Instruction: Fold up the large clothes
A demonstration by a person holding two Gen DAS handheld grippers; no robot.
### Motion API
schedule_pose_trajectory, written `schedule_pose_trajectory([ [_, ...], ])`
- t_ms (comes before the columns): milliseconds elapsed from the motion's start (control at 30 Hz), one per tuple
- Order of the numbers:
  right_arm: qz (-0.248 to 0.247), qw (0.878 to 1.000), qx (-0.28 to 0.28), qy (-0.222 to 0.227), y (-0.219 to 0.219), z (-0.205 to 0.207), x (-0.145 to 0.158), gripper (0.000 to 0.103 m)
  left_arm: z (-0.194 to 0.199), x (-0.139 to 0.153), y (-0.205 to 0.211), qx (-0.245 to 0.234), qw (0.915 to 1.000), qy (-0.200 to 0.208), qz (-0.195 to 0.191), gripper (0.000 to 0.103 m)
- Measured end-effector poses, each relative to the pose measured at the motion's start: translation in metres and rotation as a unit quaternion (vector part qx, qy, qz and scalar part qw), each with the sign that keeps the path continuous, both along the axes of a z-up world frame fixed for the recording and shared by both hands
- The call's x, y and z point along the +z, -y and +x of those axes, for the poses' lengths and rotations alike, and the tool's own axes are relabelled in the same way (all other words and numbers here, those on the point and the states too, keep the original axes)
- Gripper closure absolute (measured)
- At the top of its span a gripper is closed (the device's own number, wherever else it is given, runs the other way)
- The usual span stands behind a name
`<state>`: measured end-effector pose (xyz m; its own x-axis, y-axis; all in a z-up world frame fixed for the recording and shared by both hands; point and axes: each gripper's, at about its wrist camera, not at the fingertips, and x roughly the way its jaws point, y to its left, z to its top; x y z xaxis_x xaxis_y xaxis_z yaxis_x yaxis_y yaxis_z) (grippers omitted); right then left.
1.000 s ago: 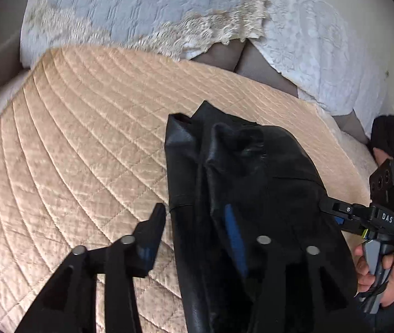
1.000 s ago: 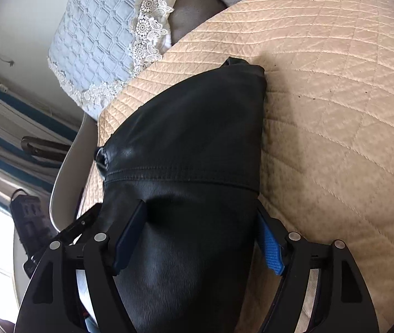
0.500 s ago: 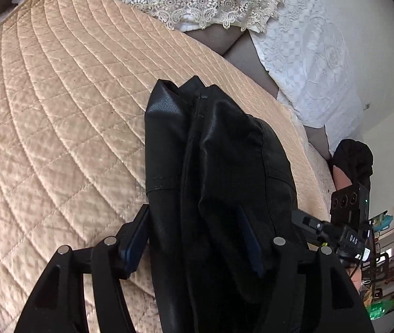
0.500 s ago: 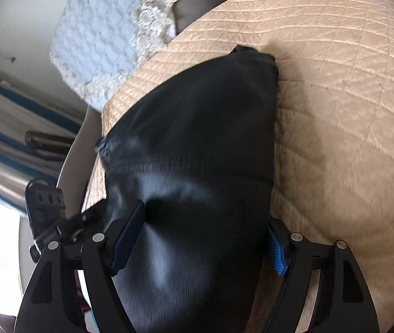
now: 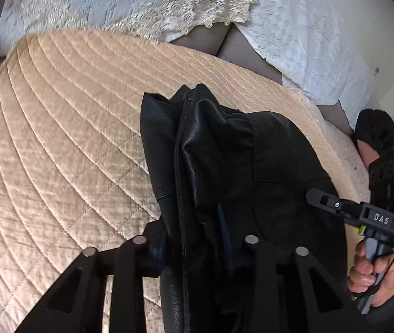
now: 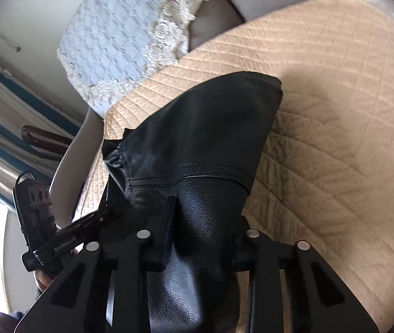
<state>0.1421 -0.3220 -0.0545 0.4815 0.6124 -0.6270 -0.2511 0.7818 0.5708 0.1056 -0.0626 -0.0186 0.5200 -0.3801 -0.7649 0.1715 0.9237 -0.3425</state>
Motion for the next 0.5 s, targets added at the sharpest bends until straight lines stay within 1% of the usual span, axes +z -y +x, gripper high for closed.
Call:
schedule_pose_trajectory([
  [67, -0.007, 1.000, 0.003, 0.008, -0.002, -0.009, 0.006, 0.075, -0.008, 0.009, 0.003, -0.002, 0.9998, 0.012, 0.013, 0.078],
  [167, -0.016, 1.000, 0.006, 0.018, -0.005, -0.021, 0.013, 0.076, -0.021, 0.020, 0.004, -0.004, 0.9995, 0.024, 0.021, 0.080],
  [333, -0.019, 1.000, 0.007, 0.024, -0.009, -0.033, 0.018, 0.076, -0.039, 0.029, 0.003, -0.009, 0.9991, 0.032, 0.026, 0.081],
  [500, -0.020, 0.999, 0.012, 0.033, -0.015, -0.035, 0.026, 0.076, -0.046, 0.036, 0.001, -0.011, 0.9988, 0.038, 0.029, 0.082],
])
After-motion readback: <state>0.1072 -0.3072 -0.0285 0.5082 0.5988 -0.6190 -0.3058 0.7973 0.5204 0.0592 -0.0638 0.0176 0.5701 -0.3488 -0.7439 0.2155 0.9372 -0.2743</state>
